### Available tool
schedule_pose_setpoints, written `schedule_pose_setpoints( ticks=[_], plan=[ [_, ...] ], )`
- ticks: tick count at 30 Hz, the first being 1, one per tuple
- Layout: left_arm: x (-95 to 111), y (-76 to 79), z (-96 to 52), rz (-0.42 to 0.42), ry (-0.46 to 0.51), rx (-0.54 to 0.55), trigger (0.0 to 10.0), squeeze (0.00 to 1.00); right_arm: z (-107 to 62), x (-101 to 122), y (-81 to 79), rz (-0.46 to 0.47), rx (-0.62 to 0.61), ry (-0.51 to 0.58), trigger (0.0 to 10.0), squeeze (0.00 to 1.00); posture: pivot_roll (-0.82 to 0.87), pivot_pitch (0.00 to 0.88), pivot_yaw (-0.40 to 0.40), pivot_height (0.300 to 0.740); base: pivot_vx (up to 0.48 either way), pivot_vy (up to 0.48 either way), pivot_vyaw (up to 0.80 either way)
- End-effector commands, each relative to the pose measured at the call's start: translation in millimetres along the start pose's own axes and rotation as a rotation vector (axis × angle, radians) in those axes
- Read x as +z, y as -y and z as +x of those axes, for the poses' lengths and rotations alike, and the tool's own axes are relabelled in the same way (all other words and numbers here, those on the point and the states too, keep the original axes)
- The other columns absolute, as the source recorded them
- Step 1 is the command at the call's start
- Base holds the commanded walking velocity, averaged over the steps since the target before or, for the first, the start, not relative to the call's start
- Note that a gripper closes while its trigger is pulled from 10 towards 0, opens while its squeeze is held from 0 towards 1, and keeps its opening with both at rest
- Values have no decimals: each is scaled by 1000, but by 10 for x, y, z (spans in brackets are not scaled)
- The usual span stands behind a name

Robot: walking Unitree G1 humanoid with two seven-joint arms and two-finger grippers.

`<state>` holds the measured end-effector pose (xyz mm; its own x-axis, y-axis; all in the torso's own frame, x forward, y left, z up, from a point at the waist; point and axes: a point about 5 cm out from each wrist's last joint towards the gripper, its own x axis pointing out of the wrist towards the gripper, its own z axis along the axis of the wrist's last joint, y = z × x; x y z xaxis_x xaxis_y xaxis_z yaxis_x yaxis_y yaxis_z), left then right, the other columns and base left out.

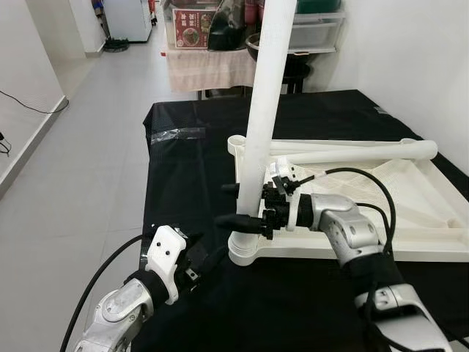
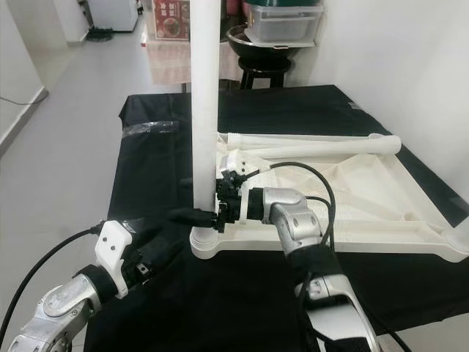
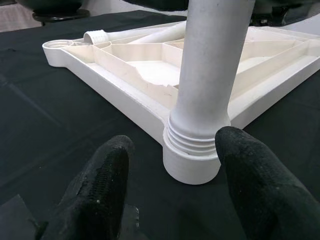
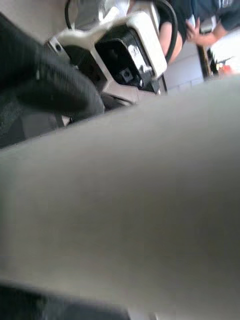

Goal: Building children table

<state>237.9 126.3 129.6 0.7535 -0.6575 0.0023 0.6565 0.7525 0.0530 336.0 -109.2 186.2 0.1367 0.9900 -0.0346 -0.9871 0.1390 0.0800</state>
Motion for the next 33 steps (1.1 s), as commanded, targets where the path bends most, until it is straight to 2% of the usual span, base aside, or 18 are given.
schedule_pose_setpoints(
  ticks=[1,5,10,14,15,16,17,18,19,20,22,24,27,30,31,33],
  plan=[
    [-21,20,-7,-4,-14,3,10000,0,6,-26,-15,20,40,10,0,0,25,49,-47,740,0,0,0],
    [-17,25,-5,-5,-12,3,10000,0,-13,-42,-14,26,37,11,0,0,22,51,-48,740,0,0,0],
    [1,33,1,-5,-6,3,10000,0,-126,-102,-73,4,2,24,0,0,-1,70,-49,740,0,0,0],
    [9,29,-2,-6,-4,2,10000,0,-141,-186,-136,-2,-83,26,0,0,-8,77,-53,740,0,0,0],
    [10,22,-10,-6,-4,1,10000,0,-100,-267,-152,13,-261,53,0,0,-11,86,-60,740,0,0,0],
    [12,13,-17,-5,-4,2,10000,0,-36,-489,-252,10,-538,12,0,0,-16,82,-62,740,0,0,0],
    [12,13,-17,-5,-4,2,10000,0,-36,-489,-252,10,-538,12,0,0,-16,82,-62,740,0,0,0],
    [15,4,-21,-4,-4,2,10000,0,-34,-497,-362,-166,-693,-53,0,0,-14,82,-63,740,0,0,0],
    [15,4,-21,-4,-4,2,10000,0,-34,-497,-362,-166,-693,-53,0,0,-14,82,-63,740,0,0,0],
    [11,-8,-28,-2,-6,0,10000,0,-42,-467,-411,-181,-766,-22,0,0,-43,84,-38,740,0,0,0],
    [16,-19,-23,-7,-1,3,10000,0,-70,-466,-382,-184,-787,-23,0,0,-38,76,-34,740,0,0,0],
    [12,-31,-15,-7,-5,-6,10000,0,-63,-463,-297,-142,-768,-8,0,0,-30,72,-40,740,0,0,0],
    [13,-33,-12,-7,-6,-7,10000,0,-48,-459,-296,-154,-756,-16,0,0,-30,74,-41,740,0,0,0],
    [14,-37,-17,-8,-5,2,10000,0,-31,-458,-319,-118,-717,-12,0,0,-29,76,-40,740,0,0,0],
    [16,-37,-11,-8,-3,8,10000,0,-19,-417,-324,-43,-633,25,10000,0,-26,76,-38,740,0,0,0],
    [16,-37,-11,-8,-3,8,10000,0,-19,-417,-324,-43,-633,25,10000,0,-26,76,-38,740,0,0,0]
  ],
)
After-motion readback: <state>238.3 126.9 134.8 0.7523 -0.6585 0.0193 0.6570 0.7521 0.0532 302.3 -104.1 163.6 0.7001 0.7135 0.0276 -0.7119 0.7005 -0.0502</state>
